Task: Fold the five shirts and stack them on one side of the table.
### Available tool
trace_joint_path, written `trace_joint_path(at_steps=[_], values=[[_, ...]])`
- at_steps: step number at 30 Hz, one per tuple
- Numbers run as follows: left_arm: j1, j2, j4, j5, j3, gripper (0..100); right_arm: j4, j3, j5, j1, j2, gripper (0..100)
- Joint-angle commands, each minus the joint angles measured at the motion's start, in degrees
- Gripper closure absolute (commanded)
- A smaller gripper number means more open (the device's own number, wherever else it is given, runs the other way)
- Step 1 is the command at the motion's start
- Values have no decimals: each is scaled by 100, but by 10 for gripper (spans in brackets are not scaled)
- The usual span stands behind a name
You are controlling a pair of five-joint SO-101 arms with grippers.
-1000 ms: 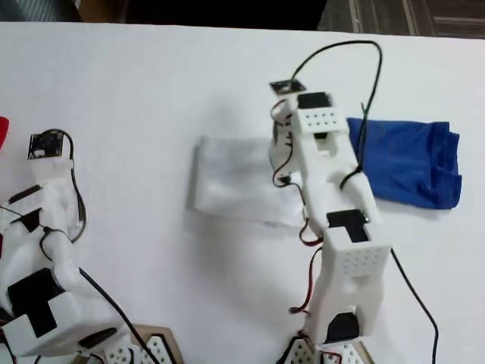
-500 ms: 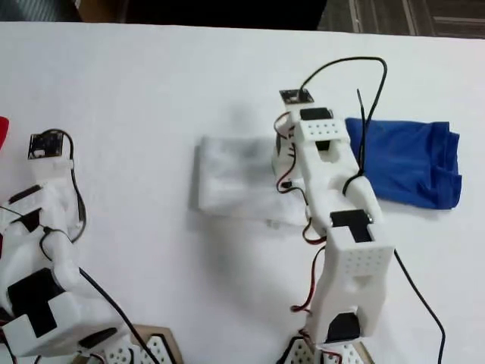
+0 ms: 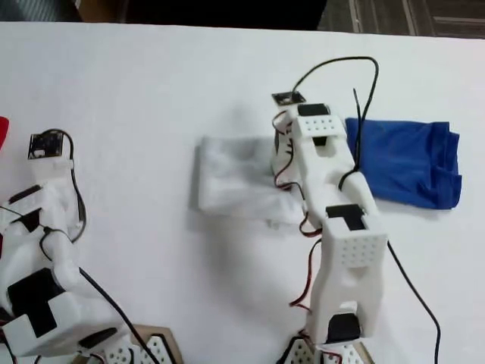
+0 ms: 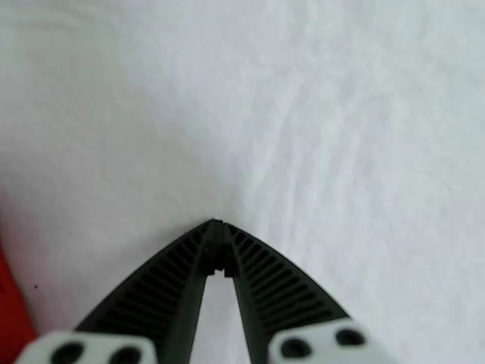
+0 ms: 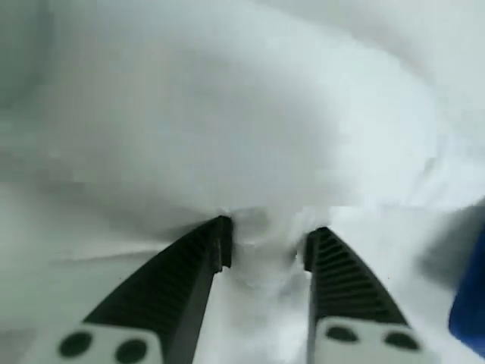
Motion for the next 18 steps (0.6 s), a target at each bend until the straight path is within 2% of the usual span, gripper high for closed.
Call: trace_joint_path(at_steps=[1, 9, 14, 16, 18], values=[[9, -35, 9, 53, -189, 974, 365, -35, 862, -207, 57, 920], [9, -44, 9, 53, -189, 974, 330, -44, 870, -189, 57, 899], [9, -44, 9, 53, -189, 974, 207, -44, 202, -22, 66, 828], [9, -44, 9, 53, -189, 974, 163, -44, 167, 4, 163, 807], [9, -44, 9, 53, -189, 974, 198, -44, 264, -4, 347, 825]])
